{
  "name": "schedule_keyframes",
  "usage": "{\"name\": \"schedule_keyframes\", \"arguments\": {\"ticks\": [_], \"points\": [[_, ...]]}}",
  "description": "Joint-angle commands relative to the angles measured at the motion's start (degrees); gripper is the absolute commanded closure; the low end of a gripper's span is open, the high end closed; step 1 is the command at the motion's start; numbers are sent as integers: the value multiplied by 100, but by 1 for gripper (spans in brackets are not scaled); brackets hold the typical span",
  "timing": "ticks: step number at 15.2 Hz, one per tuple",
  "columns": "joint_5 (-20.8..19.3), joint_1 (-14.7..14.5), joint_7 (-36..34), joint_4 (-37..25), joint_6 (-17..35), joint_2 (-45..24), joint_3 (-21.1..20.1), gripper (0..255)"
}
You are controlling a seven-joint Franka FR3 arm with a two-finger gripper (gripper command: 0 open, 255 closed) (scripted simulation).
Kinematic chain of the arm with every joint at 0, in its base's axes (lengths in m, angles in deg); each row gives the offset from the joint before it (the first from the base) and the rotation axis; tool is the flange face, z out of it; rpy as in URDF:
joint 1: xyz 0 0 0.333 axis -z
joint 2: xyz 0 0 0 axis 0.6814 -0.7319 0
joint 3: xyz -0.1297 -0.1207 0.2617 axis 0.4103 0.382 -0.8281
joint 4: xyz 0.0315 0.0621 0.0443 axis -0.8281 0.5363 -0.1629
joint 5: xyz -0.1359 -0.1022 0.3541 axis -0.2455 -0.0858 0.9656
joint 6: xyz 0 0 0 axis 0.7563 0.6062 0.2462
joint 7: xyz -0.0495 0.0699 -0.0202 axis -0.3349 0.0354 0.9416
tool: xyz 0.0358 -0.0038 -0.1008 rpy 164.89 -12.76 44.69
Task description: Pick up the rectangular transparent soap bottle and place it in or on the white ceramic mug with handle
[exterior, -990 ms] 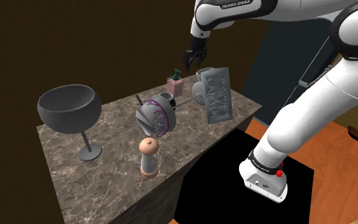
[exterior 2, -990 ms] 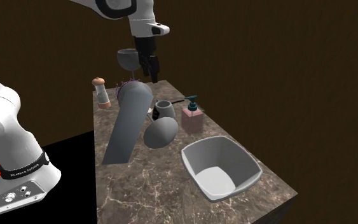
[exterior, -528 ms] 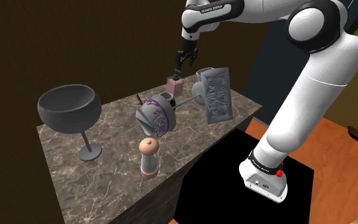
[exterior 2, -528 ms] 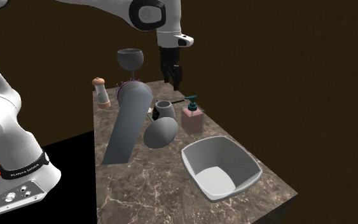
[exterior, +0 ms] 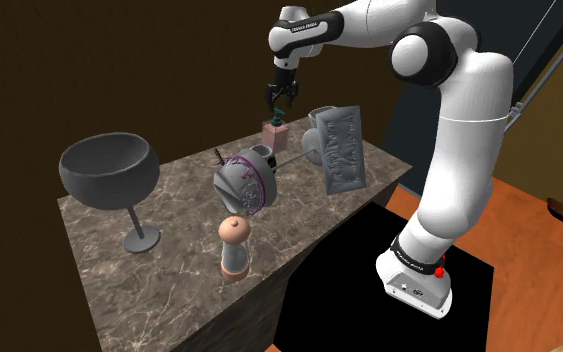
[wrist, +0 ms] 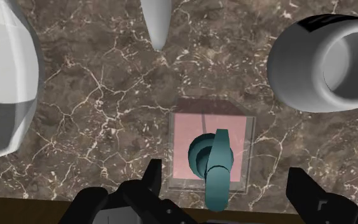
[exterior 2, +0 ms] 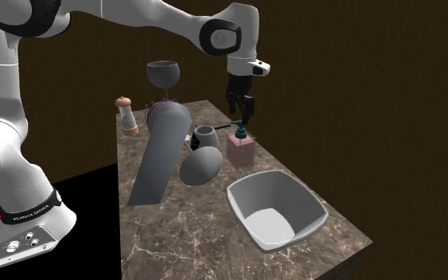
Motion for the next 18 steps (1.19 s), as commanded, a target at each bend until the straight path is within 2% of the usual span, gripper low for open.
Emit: {"name": "schedule_keyframes", "arguments": {"ticks": [1,7,14,15,18], "points": [[26,18,15,-39,76,-119,-1,0],[52,11,33,222,454,-237,-15,0],[52,11,33,220,453,-238,-15,0],[52,11,33,220,453,-238,-15,255],[52,11,33,221,454,-238,-15,255]]}}
